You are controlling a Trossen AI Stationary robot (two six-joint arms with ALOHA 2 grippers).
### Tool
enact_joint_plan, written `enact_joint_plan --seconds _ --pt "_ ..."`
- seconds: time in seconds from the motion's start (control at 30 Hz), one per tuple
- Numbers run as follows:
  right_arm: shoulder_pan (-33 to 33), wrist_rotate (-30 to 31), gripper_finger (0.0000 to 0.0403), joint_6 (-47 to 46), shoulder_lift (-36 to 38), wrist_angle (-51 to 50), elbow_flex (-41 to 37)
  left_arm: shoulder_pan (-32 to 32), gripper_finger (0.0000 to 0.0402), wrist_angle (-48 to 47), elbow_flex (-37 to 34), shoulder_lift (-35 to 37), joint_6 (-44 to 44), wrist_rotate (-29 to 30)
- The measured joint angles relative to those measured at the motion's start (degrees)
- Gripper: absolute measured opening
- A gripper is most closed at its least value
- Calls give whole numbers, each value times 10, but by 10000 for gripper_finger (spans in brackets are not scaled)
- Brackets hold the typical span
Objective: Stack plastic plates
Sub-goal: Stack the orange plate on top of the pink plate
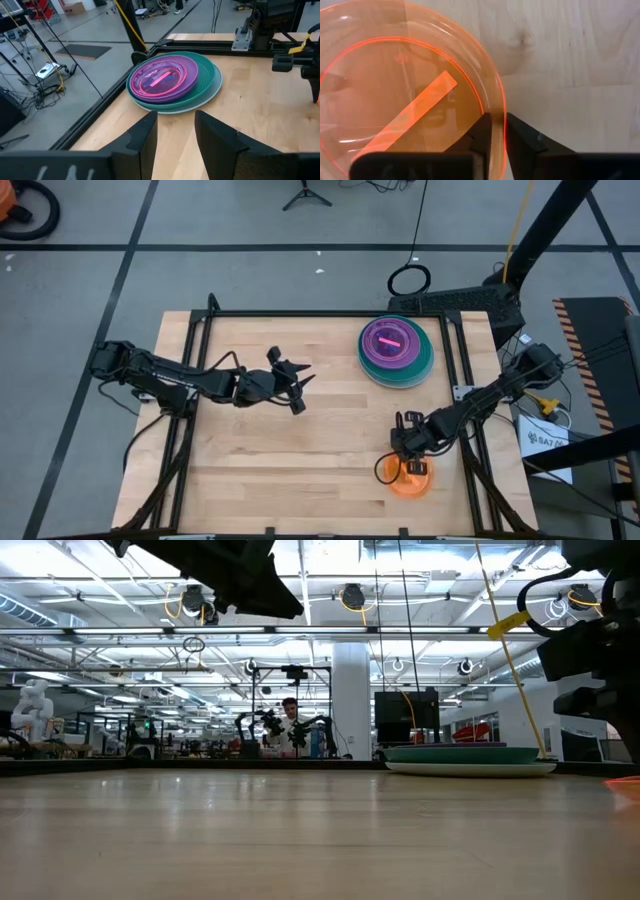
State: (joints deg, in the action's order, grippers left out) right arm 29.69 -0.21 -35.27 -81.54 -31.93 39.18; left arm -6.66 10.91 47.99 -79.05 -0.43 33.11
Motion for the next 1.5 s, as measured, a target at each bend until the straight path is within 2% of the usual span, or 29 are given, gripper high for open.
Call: enact_joint_plan --seconds 0.43,0.7,1.0,1.17,1.4,1.5 --pt "-30 -14 18 19 5 -2 -1 0 138 -3 51 0 61 0" --pt "-78 -5 16 47 49 4 -2 0 138 -4 75 0 102 0" --pt "-194 -11 3 135 113 26 -2 1 138 -3 88 0 127 0" --pt "-263 -11 2 193 127 71 -2 10 138 -4 88 0 125 0" --pt "-375 5 2 279 129 174 3 29 138 -3 88 0 124 0" --pt "-430 36 2 283 129 190 23 36 138 -3 88 0 123 0"
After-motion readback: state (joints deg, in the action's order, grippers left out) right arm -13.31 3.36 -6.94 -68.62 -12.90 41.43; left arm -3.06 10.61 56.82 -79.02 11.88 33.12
